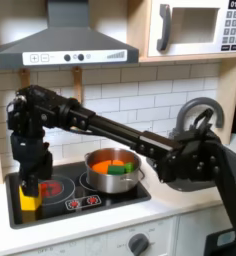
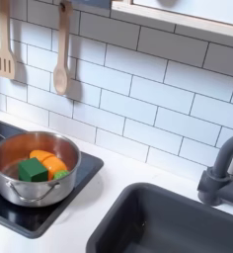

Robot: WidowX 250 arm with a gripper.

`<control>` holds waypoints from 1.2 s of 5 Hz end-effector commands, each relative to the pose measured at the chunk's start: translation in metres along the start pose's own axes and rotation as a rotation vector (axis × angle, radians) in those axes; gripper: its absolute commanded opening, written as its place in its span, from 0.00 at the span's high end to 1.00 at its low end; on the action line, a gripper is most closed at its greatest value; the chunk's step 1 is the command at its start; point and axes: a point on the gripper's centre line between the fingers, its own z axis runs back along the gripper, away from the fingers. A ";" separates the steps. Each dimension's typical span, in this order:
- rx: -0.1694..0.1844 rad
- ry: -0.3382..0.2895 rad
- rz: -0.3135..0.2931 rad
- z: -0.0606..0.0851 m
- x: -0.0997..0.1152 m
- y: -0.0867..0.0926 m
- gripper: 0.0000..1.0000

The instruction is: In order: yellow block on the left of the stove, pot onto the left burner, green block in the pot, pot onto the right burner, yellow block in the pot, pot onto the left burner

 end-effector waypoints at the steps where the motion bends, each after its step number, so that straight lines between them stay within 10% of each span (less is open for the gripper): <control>1: 0.016 -0.002 0.033 -0.009 0.013 0.005 0.00; 6: -0.009 0.015 0.085 -0.014 0.013 -0.006 0.00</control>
